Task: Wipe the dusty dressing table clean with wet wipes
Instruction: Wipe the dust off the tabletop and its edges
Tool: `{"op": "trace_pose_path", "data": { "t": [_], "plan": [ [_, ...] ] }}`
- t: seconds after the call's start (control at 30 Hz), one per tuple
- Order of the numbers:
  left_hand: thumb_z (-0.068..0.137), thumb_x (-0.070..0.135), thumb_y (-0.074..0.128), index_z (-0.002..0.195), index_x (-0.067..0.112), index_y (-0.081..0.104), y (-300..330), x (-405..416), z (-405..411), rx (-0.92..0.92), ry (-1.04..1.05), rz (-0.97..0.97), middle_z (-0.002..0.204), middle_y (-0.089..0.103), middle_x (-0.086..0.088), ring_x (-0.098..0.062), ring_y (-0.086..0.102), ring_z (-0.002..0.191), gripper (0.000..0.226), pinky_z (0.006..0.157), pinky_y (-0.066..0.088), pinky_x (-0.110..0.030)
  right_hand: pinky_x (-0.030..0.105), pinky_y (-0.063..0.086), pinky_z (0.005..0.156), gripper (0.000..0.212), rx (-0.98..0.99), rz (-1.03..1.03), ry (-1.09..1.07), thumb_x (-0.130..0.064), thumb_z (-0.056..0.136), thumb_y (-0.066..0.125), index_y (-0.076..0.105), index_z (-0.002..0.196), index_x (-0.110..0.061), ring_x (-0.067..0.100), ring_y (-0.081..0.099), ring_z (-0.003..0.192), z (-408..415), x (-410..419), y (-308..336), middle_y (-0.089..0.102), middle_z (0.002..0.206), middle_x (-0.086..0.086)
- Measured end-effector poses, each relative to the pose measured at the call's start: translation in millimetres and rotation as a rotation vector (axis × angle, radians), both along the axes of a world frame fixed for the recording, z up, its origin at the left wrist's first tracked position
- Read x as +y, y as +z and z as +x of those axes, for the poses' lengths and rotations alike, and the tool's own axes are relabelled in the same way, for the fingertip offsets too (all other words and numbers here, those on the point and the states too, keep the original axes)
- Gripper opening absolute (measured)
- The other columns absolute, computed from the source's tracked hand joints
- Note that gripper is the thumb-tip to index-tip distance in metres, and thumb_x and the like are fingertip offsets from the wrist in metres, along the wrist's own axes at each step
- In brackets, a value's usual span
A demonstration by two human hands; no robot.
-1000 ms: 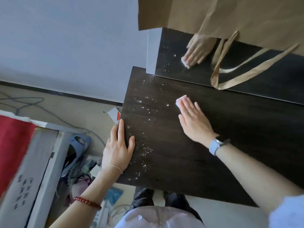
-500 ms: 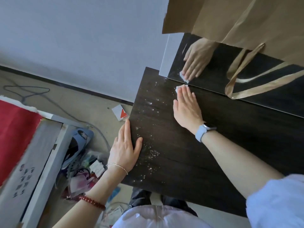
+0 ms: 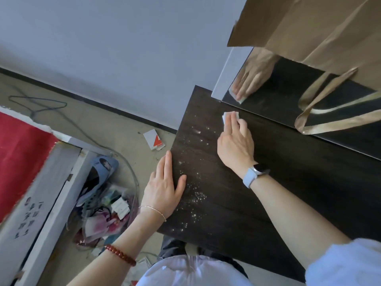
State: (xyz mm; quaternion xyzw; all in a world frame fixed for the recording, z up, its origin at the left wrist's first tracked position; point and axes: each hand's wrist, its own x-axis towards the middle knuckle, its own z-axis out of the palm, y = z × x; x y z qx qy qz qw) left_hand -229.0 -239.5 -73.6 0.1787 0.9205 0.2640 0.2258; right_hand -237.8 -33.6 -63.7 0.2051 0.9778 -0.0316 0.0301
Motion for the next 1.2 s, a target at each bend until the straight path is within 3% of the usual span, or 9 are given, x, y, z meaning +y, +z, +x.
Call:
{"op": "trace_pose_path", "data": {
  "t": [0.13, 0.3, 0.47, 0.53, 0.7, 0.87, 0.93, 1.03, 1.2],
  "plan": [
    [0.084, 0.058, 0.021, 0.145, 0.021, -0.001, -4, -1, 1, 0.036, -0.007, -0.016, 0.149, 0.024, -0.003, -0.031, 0.044, 0.121, 0.075, 0.099, 0.040, -0.040, 0.035, 0.030, 0.104, 0.051, 0.019, -0.089, 0.007, -0.015, 0.089, 0.039, 0.031, 0.136, 0.002, 0.032, 0.033, 0.124, -34, -11, 8, 0.034, 0.144, 0.018],
    [0.091, 0.049, 0.032, 0.145, 0.022, -0.004, -4, -1, 0, 0.012, -0.003, -0.018, 0.151, 0.019, -0.001, -0.028, 0.039, 0.126, 0.070, 0.102, 0.037, -0.039, 0.033, 0.017, 0.112, 0.057, -0.017, 0.002, 0.091, -0.018, 0.089, 0.038, 0.023, 0.136, 0.011, 0.032, 0.024, 0.132, -51, -23, 15, 0.030, 0.143, 0.022],
    [0.092, 0.047, 0.034, 0.145, 0.021, -0.005, -2, -1, 1, 0.018, -0.007, -0.018, 0.152, 0.019, -0.001, -0.028, 0.040, 0.124, 0.071, 0.102, 0.036, -0.037, 0.031, 0.040, 0.098, 0.051, 0.056, -0.149, 0.081, -0.009, 0.082, 0.046, 0.034, 0.131, -0.001, 0.026, 0.036, 0.118, -21, -12, 14, 0.035, 0.136, 0.013],
    [0.092, 0.048, 0.032, 0.145, 0.023, -0.006, -2, -1, 1, 0.022, -0.006, -0.023, 0.152, 0.018, 0.000, -0.027, 0.040, 0.124, 0.070, 0.101, 0.037, -0.036, 0.034, 0.042, 0.096, 0.049, 0.070, -0.152, 0.051, -0.011, 0.080, 0.047, 0.039, 0.126, 0.002, 0.027, 0.038, 0.115, -30, -17, 12, 0.038, 0.132, 0.014],
    [0.091, 0.049, 0.031, 0.144, 0.024, -0.007, -2, 0, 0, 0.027, 0.002, -0.018, 0.152, 0.016, 0.002, -0.024, 0.038, 0.127, 0.070, 0.102, 0.036, -0.034, 0.042, 0.021, 0.113, 0.057, -0.027, -0.015, 0.083, -0.019, 0.084, 0.039, 0.033, 0.128, 0.017, 0.037, 0.030, 0.130, -68, -36, 5, 0.039, 0.135, 0.028],
    [0.092, 0.047, 0.033, 0.145, 0.023, -0.005, -1, -1, 1, 0.040, 0.004, -0.003, 0.152, 0.017, 0.003, -0.025, 0.040, 0.125, 0.070, 0.099, 0.038, -0.035, 0.038, 0.003, 0.118, 0.060, -0.011, -0.077, 0.189, -0.026, 0.095, 0.032, 0.017, 0.139, 0.011, 0.033, 0.011, 0.141, -62, -33, 1, 0.021, 0.149, 0.026],
    [0.092, 0.048, 0.032, 0.145, 0.023, -0.006, -1, -1, 0, 0.045, 0.002, -0.005, 0.152, 0.016, 0.003, -0.024, 0.040, 0.125, 0.070, 0.099, 0.038, -0.034, 0.037, 0.007, 0.118, 0.061, -0.044, -0.053, 0.176, -0.032, 0.096, 0.028, 0.016, 0.140, 0.009, 0.030, 0.012, 0.141, -62, -35, 2, 0.021, 0.149, 0.023],
    [0.092, 0.047, 0.032, 0.145, 0.023, -0.006, -1, -1, 0, 0.042, 0.003, 0.011, 0.152, 0.016, 0.002, -0.025, 0.039, 0.125, 0.070, 0.100, 0.037, -0.035, 0.039, 0.025, 0.109, 0.067, -0.073, -0.024, -0.017, -0.039, 0.095, 0.027, 0.022, 0.136, 0.014, 0.035, 0.026, 0.132, -87, -47, 6, 0.030, 0.143, 0.027],
    [0.092, 0.049, 0.030, 0.144, 0.025, -0.008, -1, -2, 0, 0.031, -0.009, 0.006, 0.152, 0.015, 0.003, -0.024, 0.038, 0.126, 0.069, 0.101, 0.037, -0.034, 0.041, 0.017, 0.115, 0.064, -0.019, -0.093, 0.004, -0.037, 0.094, 0.012, 0.019, 0.139, 0.010, 0.036, 0.020, 0.137, -117, -30, -12, 0.025, 0.147, 0.026]
  ]
}}
